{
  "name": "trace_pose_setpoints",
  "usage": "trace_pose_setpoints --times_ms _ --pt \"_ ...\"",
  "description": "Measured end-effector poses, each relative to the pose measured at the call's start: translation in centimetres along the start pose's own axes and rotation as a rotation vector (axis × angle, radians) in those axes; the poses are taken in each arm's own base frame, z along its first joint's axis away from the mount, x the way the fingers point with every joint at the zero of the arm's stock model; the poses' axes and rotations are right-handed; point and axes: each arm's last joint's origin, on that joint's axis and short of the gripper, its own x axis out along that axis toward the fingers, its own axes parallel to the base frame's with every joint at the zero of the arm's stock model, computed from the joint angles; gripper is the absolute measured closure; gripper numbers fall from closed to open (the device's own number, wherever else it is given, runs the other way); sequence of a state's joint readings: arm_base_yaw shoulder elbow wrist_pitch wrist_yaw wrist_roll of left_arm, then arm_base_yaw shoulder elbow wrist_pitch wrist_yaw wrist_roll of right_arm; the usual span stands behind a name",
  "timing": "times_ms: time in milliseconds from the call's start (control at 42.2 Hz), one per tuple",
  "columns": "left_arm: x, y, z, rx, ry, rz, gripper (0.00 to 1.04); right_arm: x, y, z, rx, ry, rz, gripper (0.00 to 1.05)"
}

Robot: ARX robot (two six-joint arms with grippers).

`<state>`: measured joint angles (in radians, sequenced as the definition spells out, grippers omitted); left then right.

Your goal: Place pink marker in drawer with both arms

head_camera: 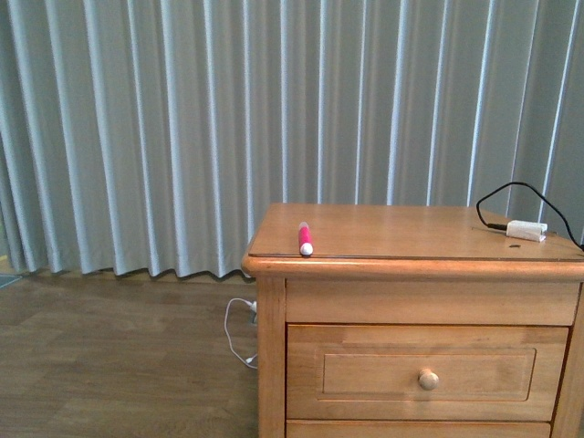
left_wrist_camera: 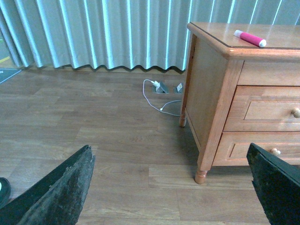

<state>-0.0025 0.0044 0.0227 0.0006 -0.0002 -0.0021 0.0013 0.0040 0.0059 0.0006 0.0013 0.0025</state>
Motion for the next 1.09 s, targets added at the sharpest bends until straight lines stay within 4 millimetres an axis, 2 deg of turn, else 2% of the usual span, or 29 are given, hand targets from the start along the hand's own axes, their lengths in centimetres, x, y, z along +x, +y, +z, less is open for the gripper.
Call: trace_pose_setpoints --times_ms 877,971,1090 --pt "0.0 0.0 0.0 0.000 0.000 0.000 0.06 0.0 0.0 0.0 0.000 0.000 0.000 0.09" --pt "0.0 0.0 0.0 0.000 0.000 0.000 0.06 0.2 0.2 -0.1 0.045 0.248 0.009 0.09" --pt "0.0 0.0 0.0 0.000 0.000 0.000 0.06 1.0 0.6 -0.5 0.068 0.365 0.024 0.09"
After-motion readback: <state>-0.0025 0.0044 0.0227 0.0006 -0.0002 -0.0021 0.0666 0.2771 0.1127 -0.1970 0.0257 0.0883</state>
